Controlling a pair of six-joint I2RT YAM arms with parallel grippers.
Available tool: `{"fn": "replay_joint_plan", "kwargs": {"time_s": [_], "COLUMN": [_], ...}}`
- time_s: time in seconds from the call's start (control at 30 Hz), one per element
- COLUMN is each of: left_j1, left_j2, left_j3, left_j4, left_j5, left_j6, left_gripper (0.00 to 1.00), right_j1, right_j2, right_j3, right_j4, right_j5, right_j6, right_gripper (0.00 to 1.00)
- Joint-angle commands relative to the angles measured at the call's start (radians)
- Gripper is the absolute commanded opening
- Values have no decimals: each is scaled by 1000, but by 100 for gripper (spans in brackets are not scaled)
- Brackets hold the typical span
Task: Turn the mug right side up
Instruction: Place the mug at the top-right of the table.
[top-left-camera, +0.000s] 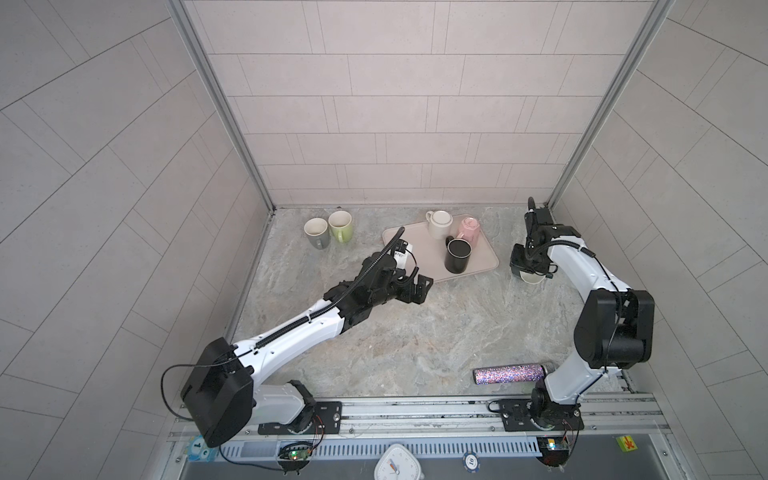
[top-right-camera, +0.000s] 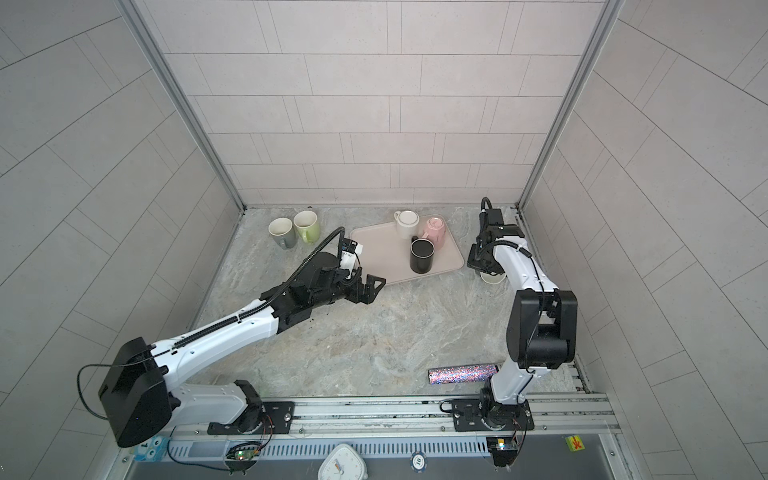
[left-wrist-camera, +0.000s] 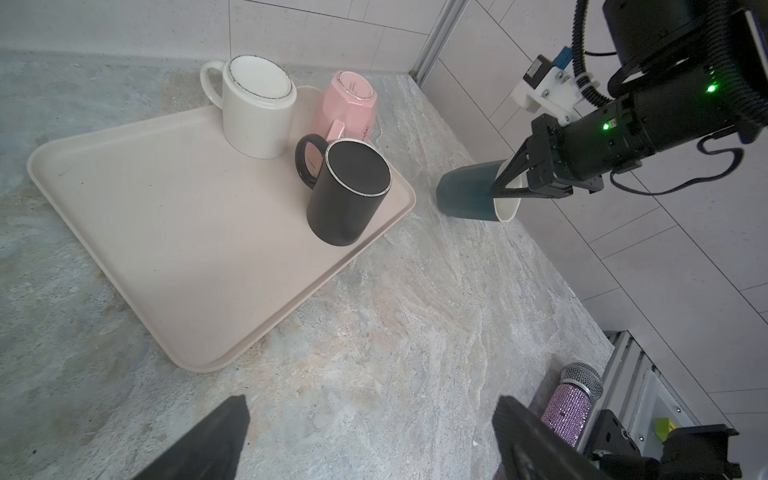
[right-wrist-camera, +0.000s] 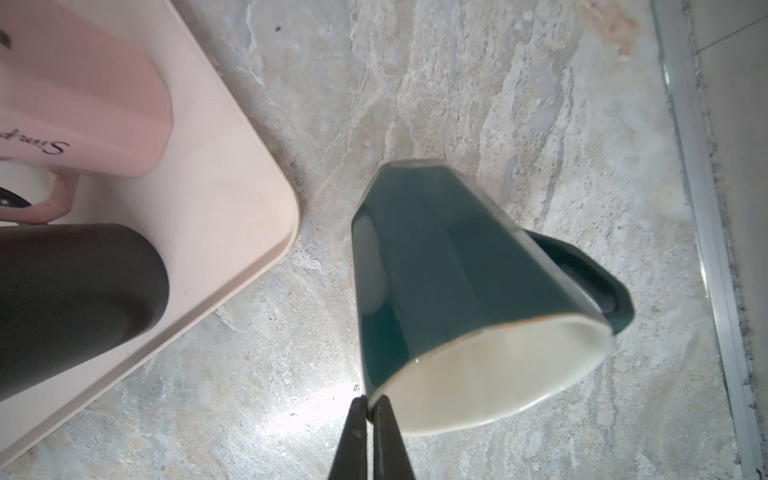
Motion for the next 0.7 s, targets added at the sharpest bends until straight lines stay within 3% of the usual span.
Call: {"fn": "replay_joint_plan", "kwargs": {"time_s": [0.0,0.67], "left_j1": [7,7], "left_j2": [-4,2], "left_j3": [-9,-15], "left_j4": [17,16], "left_j5": [-6,-12], "left_j6": [-4,-3], "left_gripper": [97,97], "right_j1": [15,49], "right_j2": [-1,138], "right_j3": [32,160], "right_j4": [-27,-59], "right_j5": [27,60], "right_j6": [-13,-37], "right_gripper": [0,0]}}
